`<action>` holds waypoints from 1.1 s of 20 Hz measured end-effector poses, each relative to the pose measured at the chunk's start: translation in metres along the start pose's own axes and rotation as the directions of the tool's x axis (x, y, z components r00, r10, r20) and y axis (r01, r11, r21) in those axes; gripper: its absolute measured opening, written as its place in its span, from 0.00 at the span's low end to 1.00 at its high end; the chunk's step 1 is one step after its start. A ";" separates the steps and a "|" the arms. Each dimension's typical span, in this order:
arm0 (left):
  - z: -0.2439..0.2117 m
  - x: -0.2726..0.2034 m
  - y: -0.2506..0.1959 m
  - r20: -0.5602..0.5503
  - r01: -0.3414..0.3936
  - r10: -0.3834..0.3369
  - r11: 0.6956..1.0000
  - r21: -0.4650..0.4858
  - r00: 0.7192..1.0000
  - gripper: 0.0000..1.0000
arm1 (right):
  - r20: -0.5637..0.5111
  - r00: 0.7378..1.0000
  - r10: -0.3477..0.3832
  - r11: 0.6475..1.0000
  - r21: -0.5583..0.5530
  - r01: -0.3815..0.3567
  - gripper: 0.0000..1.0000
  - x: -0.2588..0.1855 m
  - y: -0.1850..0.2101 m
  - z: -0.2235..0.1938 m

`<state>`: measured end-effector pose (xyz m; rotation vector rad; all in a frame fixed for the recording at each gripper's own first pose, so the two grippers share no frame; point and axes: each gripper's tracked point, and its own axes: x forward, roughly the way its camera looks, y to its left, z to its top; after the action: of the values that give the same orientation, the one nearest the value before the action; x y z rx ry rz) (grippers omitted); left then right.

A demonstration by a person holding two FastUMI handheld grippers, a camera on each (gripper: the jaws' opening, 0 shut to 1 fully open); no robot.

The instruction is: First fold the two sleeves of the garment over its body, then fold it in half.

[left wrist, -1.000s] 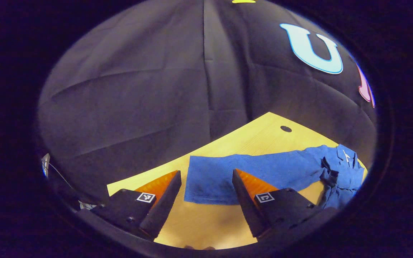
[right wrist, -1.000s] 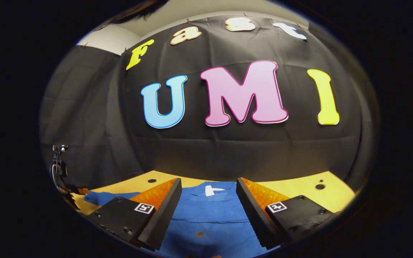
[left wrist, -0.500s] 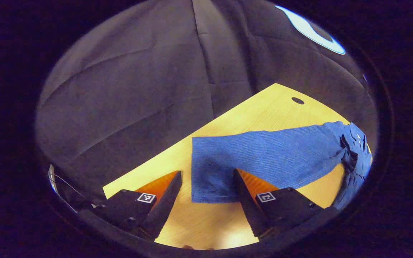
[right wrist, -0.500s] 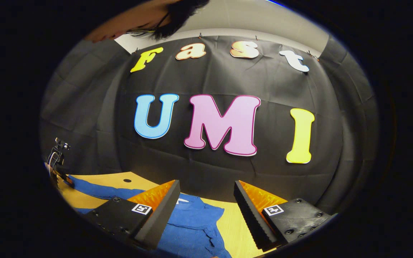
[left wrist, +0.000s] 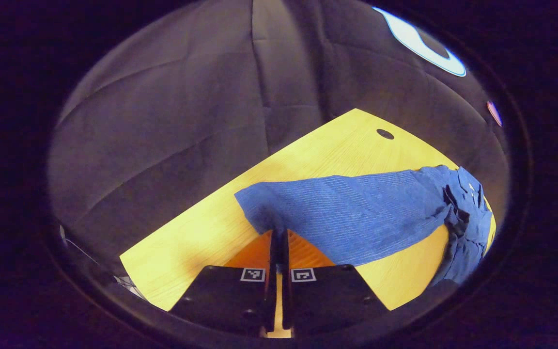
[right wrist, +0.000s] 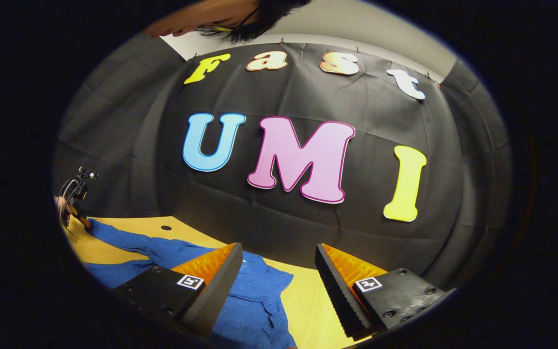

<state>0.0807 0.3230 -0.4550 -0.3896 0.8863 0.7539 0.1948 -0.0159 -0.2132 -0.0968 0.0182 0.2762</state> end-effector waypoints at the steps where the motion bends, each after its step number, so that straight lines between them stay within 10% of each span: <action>1: -0.003 0.001 -0.004 0.000 0.021 -0.021 0.999 -0.024 1.000 0.00 | -0.007 1.000 -0.005 1.000 0.001 0.005 0.97 0.001 -0.002 -0.002; 7: 0.014 -0.019 -0.040 0.069 0.074 -0.071 0.996 -0.049 0.995 0.00 | -0.043 0.998 -0.053 0.999 -0.014 0.052 0.96 0.005 -0.027 -0.017; 12: 0.044 -0.069 -0.155 0.166 0.217 -0.229 0.972 0.089 0.959 0.00 | -0.076 0.990 -0.117 0.993 -0.028 0.115 0.96 0.004 -0.051 -0.033; 22: -0.017 -0.172 -0.469 0.074 0.604 -0.667 0.711 0.361 0.741 0.00 | -0.221 0.957 -0.185 0.981 0.022 0.194 0.97 -0.034 -0.068 -0.093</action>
<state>0.3441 -0.0811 -0.3233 -0.2992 0.5988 -0.0104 0.1806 -0.0993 -0.2985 -0.0844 0.2327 0.0717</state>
